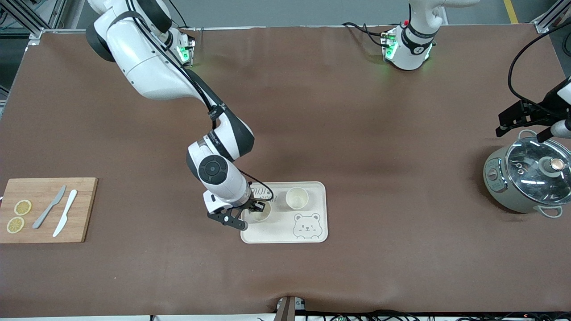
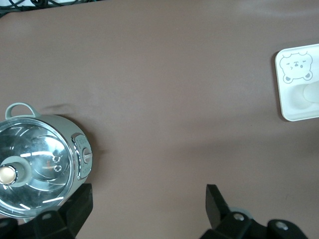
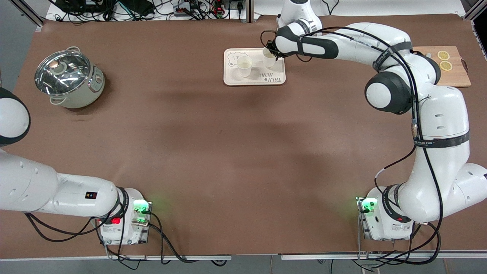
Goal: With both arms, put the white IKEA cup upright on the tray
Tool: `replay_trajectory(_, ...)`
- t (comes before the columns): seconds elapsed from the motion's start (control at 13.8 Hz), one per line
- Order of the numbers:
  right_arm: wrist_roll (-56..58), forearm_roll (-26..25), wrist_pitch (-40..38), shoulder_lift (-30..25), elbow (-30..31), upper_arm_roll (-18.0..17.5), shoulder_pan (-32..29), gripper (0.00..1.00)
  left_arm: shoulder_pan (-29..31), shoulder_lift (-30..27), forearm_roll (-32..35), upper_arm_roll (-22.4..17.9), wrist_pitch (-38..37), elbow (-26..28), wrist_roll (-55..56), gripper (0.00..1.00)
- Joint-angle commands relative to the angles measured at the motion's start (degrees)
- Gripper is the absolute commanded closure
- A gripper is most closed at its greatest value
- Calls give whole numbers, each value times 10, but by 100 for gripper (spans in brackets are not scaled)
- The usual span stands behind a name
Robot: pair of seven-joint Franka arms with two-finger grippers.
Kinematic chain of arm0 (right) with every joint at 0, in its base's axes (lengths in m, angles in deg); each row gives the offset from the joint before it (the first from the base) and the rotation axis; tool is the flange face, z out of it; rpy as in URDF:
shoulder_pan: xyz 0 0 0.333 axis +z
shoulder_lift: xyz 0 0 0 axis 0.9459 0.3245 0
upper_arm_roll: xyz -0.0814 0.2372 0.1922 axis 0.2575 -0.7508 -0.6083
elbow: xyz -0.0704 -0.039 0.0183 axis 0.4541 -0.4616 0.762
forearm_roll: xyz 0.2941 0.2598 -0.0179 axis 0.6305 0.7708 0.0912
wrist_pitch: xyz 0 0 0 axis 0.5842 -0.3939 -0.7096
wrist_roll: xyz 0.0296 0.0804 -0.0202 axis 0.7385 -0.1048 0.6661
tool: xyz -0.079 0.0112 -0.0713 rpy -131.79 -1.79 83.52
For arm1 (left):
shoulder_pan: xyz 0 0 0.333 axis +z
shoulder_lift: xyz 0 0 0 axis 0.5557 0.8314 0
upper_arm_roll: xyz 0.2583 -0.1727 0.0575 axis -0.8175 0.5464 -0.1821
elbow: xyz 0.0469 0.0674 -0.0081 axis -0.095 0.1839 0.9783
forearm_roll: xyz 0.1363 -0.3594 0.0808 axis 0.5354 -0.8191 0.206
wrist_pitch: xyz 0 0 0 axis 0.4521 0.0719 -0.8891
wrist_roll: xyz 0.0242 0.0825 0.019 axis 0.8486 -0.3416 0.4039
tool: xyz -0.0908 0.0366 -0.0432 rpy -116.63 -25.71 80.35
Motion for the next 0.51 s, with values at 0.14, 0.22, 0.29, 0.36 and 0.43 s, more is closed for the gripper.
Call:
replay_trajectory(0.14, -43, -10, -14, -34, 1, 1, 5, 0, 0, -14, 7, -2, -19, -11, -13, 0)
replay_trajectory(0.22, -44, -8, -61, -60, -2, -2, 4, 0, 0, -13, 6, -2, -19, -11, -13, 0)
replay_trajectory(0.29, -42, -8, -112, -91, -4, -3, 4, 0, 0, -13, 7, -2, -19, -11, -13, 0)
replay_trajectory(0.36, -39, -8, -157, -131, -5, -3, 0, 0, 0, -13, 7, -2, -19, -11, -12, 0)
replay_trajectory(0.43, -32, -3, -209, -176, -5, -3, -6, 0, 0, -13, 6, -2, -19, -11, -12, 0)
